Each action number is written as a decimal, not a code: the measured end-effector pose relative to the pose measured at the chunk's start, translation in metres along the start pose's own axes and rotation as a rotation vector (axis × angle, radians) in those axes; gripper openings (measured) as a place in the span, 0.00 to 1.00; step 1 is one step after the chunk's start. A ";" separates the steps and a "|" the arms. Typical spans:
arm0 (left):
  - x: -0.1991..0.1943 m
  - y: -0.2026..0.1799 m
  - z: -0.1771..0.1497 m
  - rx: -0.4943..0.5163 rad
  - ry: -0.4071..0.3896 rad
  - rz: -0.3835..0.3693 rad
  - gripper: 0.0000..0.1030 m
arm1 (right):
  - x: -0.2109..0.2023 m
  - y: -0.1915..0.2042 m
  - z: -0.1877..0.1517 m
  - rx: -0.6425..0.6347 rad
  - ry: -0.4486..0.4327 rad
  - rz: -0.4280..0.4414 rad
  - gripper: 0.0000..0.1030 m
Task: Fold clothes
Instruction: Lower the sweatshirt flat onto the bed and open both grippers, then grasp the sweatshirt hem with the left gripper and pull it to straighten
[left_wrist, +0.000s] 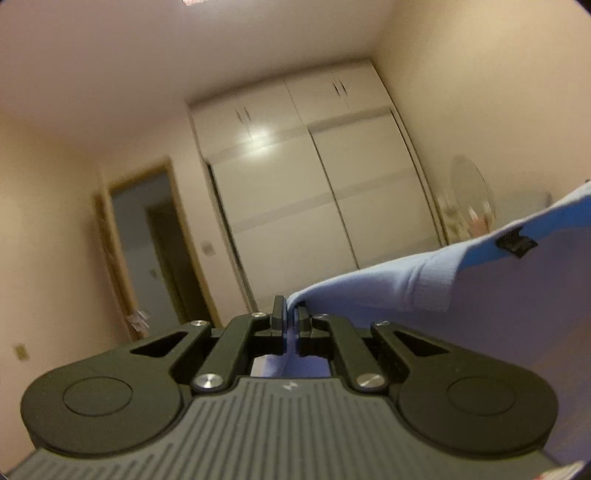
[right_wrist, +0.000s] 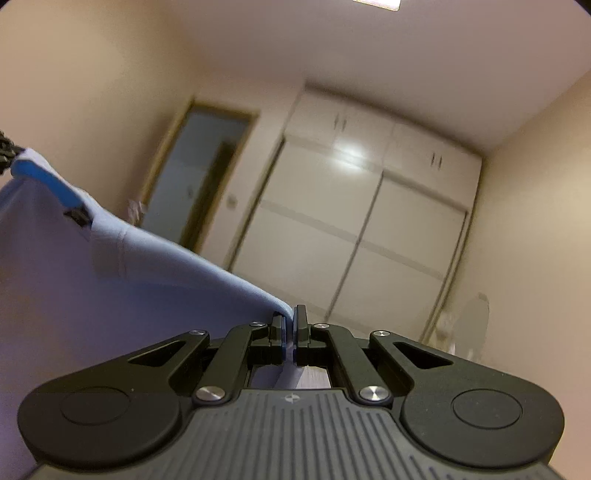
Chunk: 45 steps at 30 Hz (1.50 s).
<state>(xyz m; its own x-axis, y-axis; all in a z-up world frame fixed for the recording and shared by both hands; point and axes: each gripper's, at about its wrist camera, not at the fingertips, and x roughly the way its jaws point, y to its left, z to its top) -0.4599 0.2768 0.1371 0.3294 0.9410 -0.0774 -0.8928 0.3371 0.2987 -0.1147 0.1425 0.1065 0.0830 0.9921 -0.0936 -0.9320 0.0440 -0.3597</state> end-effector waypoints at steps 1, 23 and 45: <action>0.032 0.001 -0.014 -0.028 0.066 -0.038 0.07 | 0.023 0.002 -0.008 0.002 0.057 -0.001 0.00; 0.092 -0.088 -0.328 -0.287 0.968 -0.354 0.24 | 0.029 0.088 -0.284 0.315 1.057 0.135 0.47; -0.130 -0.155 -0.348 -0.424 1.069 -0.096 0.26 | -0.067 0.062 -0.385 0.294 0.857 0.459 0.12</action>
<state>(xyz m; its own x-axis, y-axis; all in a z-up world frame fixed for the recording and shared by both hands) -0.4711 0.1119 -0.2299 0.1544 0.3871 -0.9090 -0.9763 0.2009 -0.0802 -0.0425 0.0334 -0.2672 -0.1877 0.5076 -0.8409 -0.9777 -0.1784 0.1105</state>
